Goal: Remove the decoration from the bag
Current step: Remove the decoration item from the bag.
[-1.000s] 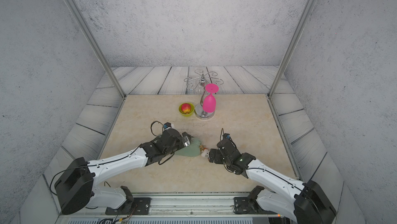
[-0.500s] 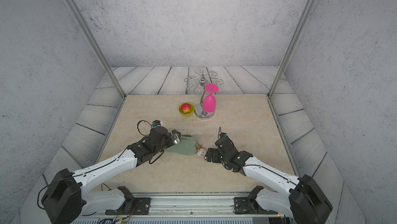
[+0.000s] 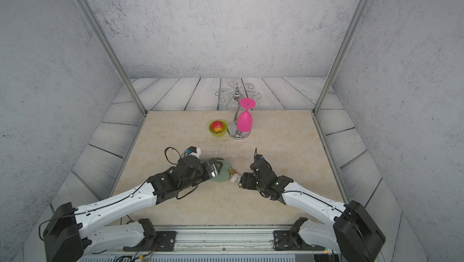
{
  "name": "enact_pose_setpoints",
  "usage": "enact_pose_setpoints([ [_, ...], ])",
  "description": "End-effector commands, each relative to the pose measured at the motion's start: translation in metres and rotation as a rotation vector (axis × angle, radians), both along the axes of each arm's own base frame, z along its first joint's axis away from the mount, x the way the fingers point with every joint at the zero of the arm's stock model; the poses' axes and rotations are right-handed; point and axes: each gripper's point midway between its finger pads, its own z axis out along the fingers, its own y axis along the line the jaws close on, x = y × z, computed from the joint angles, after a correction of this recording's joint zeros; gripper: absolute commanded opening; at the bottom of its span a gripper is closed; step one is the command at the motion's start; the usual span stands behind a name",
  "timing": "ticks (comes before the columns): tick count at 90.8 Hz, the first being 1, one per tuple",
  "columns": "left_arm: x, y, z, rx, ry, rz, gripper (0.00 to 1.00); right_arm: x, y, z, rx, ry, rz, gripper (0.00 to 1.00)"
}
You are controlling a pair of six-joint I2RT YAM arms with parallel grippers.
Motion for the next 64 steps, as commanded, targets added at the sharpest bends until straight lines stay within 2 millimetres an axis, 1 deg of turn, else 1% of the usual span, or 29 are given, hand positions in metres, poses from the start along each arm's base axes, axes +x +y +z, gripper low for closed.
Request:
enact_pose_setpoints([
  [1,0.002,-0.006,-0.007,-0.018,0.01,0.019,0.99,-0.001,0.003,-0.005,0.016,0.017,0.003,0.7],
  [18,0.002,-0.025,-0.014,-0.021,0.017,-0.012,1.0,-0.002,0.005,-0.014,0.016,0.04,0.007,0.68],
  [26,0.001,-0.031,-0.014,-0.025,0.015,-0.02,0.99,-0.002,0.005,-0.018,0.017,0.048,-0.001,0.68],
  [39,0.001,-0.038,-0.011,-0.03,0.003,-0.023,0.93,-0.004,0.004,-0.023,0.017,0.057,-0.008,0.68],
  [47,0.001,-0.043,-0.01,-0.038,-0.002,-0.028,0.88,-0.004,0.002,-0.024,0.014,0.06,-0.015,0.69],
  [64,0.004,-0.052,-0.015,-0.038,0.001,-0.038,0.77,-0.007,-0.004,-0.025,0.003,0.06,-0.026,0.72],
])
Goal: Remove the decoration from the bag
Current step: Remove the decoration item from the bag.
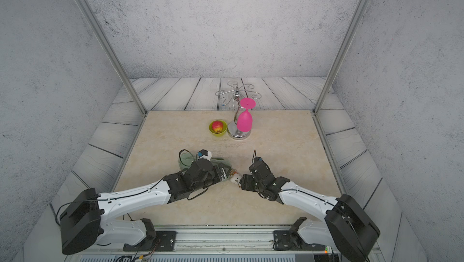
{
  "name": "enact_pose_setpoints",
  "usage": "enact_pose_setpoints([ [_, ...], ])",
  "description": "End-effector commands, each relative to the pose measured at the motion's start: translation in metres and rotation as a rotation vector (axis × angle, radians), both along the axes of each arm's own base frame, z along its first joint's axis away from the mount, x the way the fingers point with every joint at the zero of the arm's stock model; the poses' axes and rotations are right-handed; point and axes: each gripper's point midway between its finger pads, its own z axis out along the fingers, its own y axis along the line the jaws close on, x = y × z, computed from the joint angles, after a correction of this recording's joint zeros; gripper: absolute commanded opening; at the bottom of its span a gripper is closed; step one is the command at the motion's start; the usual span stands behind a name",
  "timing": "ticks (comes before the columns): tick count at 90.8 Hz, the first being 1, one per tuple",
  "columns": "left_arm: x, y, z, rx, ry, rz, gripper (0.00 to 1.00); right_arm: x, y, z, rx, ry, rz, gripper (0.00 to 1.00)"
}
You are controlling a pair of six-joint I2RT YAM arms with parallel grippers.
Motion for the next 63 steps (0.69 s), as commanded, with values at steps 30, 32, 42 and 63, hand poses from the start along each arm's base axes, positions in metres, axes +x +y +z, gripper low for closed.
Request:
enact_pose_setpoints([
  [30,0.015,-0.022,0.006,-0.004,-0.05,-0.017,0.44,-0.007,-0.012,-0.002,-0.014,0.005,-0.026,0.76],
  [32,0.015,-0.023,0.005,-0.002,-0.049,-0.017,0.43,-0.007,-0.012,-0.002,-0.014,0.005,-0.025,0.76],
  [42,0.017,-0.024,-0.001,0.006,-0.044,-0.011,0.42,-0.007,-0.013,-0.001,-0.018,0.002,-0.024,0.77],
  [63,0.02,-0.021,-0.008,0.04,-0.054,-0.001,0.42,-0.007,-0.017,0.005,-0.023,-0.015,-0.027,0.77],
])
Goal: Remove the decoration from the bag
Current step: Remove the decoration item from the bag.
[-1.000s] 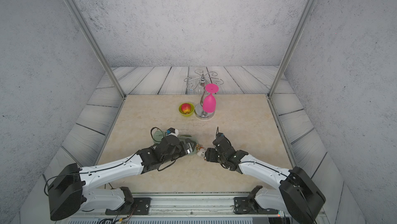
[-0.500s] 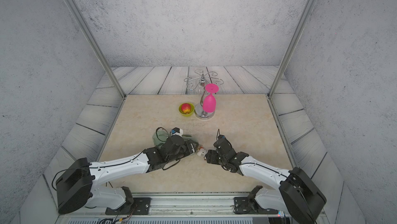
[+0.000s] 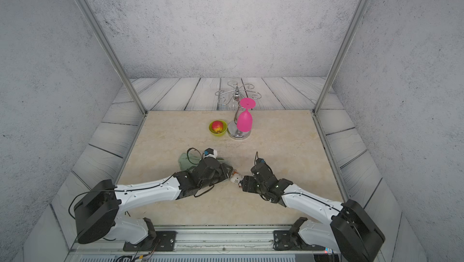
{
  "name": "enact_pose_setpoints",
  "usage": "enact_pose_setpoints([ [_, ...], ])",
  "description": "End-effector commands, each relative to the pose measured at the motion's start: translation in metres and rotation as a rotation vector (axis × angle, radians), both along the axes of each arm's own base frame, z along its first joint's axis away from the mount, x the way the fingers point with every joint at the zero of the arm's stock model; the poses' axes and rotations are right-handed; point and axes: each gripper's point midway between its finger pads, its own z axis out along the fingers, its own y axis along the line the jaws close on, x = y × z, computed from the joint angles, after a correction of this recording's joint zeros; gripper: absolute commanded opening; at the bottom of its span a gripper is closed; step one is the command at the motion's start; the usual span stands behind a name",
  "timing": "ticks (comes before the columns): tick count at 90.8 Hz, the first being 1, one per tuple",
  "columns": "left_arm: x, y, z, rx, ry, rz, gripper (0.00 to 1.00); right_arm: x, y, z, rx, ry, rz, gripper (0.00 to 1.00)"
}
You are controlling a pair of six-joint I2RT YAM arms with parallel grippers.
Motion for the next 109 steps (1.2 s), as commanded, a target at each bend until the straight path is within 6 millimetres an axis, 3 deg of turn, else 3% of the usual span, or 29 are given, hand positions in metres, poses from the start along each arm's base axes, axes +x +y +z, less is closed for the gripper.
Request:
enact_pose_setpoints([
  [1,0.006,-0.003,0.006,0.01,-0.039,0.007,0.42,-0.001,-0.009,0.001,-0.024,-0.008,-0.017,0.77],
  [29,0.012,0.003,0.001,0.06,-0.063,0.028,0.37,-0.002,-0.011,0.004,-0.03,-0.02,-0.014,0.78],
  [61,0.016,0.0,-0.002,0.076,-0.087,0.018,0.26,-0.002,-0.011,0.011,-0.028,-0.035,0.003,0.87],
  [109,0.008,0.001,0.019,-0.012,-0.062,0.005,0.05,0.0,-0.002,0.032,-0.006,-0.083,0.063,0.88],
])
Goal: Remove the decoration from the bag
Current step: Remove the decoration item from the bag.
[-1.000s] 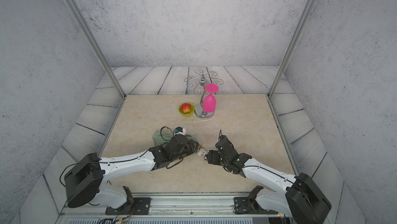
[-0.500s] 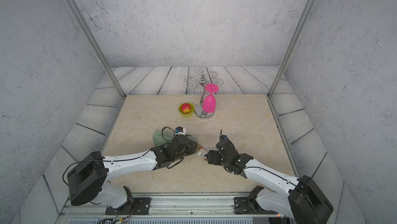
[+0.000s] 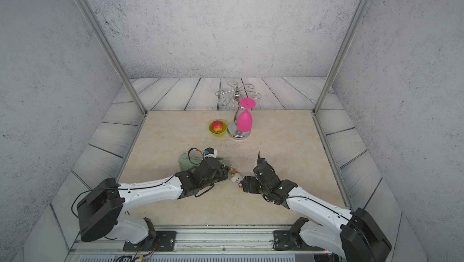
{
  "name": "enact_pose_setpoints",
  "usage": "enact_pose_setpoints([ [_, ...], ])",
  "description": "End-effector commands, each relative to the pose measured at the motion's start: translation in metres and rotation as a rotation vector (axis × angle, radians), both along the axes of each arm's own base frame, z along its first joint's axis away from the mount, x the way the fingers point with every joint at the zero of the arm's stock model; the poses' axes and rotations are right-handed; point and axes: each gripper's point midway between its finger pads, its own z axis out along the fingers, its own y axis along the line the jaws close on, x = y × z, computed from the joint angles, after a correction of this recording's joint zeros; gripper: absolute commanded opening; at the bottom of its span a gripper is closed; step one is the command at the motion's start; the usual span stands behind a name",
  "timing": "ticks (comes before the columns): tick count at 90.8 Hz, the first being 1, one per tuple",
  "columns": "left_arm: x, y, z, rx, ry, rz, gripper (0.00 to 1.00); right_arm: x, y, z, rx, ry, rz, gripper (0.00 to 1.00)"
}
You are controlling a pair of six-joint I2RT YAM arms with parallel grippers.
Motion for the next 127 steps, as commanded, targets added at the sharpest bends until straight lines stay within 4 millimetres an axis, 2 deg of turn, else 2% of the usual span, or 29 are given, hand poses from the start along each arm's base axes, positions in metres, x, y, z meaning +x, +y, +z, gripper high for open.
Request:
enact_pose_setpoints([
  [1,0.001,-0.004,0.022,-0.069,-0.008,-0.005,0.04,0.004,0.005,0.018,0.012,-0.04,0.03,0.88],
  [9,-0.001,-0.001,0.025,-0.087,0.0,-0.008,0.0,0.005,0.006,0.026,0.017,-0.062,0.043,0.88],
  [21,-0.003,0.003,0.031,-0.105,-0.001,-0.017,0.0,0.007,0.01,0.043,0.047,-0.109,0.066,0.88],
  [35,-0.003,0.009,0.036,-0.128,0.002,-0.039,0.0,0.007,0.023,0.067,0.148,-0.168,0.106,0.88],
  [47,-0.003,0.013,0.031,-0.156,0.041,-0.048,0.0,0.004,0.034,0.083,0.225,-0.184,0.151,0.88],
  [72,-0.003,0.011,0.027,-0.3,0.143,-0.055,0.0,0.007,0.035,0.084,0.234,-0.195,0.149,0.88],
  [91,-0.003,0.013,0.034,-0.388,0.178,-0.047,0.0,0.006,0.049,0.1,0.339,-0.194,0.183,0.87],
  [127,-0.008,0.031,0.041,-0.461,0.179,-0.047,0.0,0.014,0.066,0.126,0.499,-0.17,0.224,0.84],
])
